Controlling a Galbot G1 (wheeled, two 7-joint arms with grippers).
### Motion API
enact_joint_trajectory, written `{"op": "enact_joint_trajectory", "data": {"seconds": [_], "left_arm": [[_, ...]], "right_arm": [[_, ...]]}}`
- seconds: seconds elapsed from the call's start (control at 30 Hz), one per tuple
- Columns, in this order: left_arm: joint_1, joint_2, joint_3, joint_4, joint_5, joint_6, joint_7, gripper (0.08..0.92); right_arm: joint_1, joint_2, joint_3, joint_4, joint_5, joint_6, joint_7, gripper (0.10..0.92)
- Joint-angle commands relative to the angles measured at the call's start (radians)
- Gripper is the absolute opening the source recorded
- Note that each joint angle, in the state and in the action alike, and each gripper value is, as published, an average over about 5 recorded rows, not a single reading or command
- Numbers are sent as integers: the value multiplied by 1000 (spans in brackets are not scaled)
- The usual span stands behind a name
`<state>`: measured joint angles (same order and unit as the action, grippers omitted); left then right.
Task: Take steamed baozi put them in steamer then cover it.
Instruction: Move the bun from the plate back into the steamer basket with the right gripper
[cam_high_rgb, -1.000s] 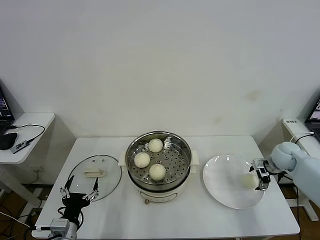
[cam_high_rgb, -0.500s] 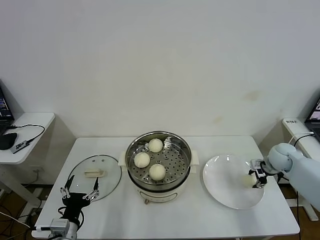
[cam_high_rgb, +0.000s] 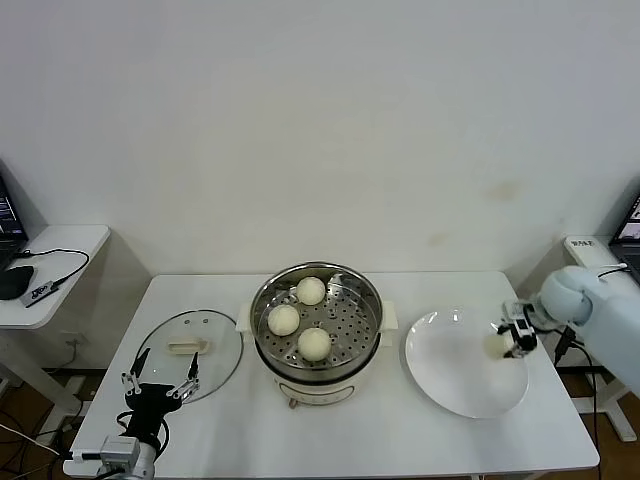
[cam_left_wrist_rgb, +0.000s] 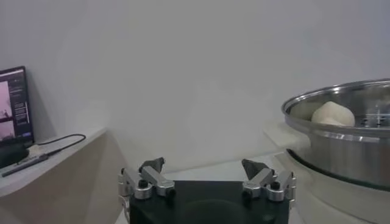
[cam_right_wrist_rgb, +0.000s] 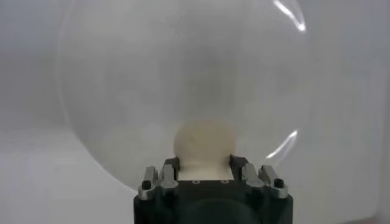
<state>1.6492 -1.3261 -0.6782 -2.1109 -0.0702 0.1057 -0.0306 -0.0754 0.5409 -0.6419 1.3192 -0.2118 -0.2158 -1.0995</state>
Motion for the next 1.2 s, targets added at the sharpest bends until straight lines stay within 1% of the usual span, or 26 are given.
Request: {"op": "enact_joint_trajectory", "data": {"seconds": [0.03, 0.17, 0.33, 0.53, 0.8, 1.03, 1.2], "left_arm": [[-4, 2, 1, 5, -2, 0, 1, 823], [-9, 6, 3, 7, -5, 1, 1, 823], [-14, 11, 4, 8, -8, 2, 0, 823], [-15, 9, 2, 9, -10, 2, 0, 823], [-11, 3, -2, 9, -10, -1, 1, 823], [-16, -6, -3, 11, -10, -1, 0, 823], [-12, -1, -8, 16, -11, -4, 0, 823]], "right_arm": [[457, 21, -336, 95, 220, -68, 15, 542], [623, 87, -453, 130, 326, -113, 38, 543], [723, 196, -527, 161, 462, -189, 85, 543], [709, 312, -552, 180, 578, -283, 152, 547], [636, 431, -552, 143, 724, -382, 253, 552], [563, 532, -550, 98, 782, -461, 340, 551], [507, 572, -562, 71, 769, -503, 376, 551]]}}
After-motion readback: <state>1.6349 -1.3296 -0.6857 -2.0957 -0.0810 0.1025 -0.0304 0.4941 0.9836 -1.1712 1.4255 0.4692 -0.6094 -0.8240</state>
